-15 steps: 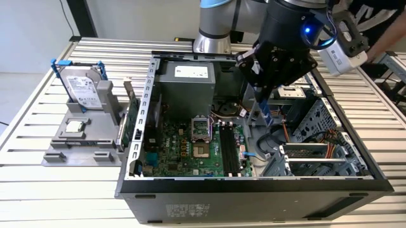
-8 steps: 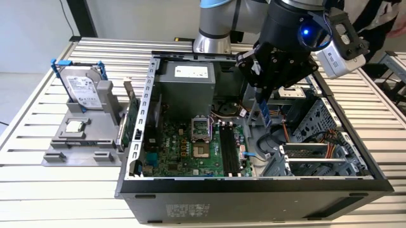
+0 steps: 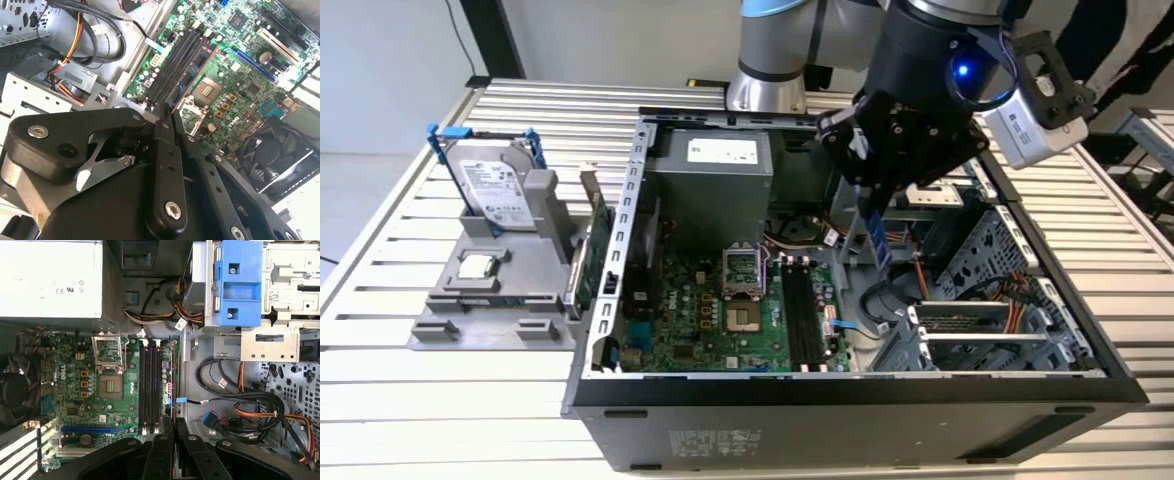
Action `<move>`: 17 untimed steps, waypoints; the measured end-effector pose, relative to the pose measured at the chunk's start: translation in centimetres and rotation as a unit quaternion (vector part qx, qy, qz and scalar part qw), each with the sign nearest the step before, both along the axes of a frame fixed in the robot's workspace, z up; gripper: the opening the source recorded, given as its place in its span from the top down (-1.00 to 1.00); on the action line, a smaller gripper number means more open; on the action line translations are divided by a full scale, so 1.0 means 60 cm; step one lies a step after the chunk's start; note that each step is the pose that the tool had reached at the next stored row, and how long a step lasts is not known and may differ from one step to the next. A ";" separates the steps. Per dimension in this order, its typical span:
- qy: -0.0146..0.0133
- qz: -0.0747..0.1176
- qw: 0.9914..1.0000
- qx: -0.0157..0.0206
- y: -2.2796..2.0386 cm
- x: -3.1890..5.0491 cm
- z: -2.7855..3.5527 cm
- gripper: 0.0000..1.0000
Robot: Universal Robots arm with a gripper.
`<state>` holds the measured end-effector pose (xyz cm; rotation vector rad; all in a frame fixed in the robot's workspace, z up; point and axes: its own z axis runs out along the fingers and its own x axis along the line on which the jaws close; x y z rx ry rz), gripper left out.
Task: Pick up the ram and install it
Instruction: 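Insert the ram into the slot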
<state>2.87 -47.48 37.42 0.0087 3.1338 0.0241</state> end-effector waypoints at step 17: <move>0.000 -0.002 1.000 0.000 0.0000 0.007 -0.010 1.00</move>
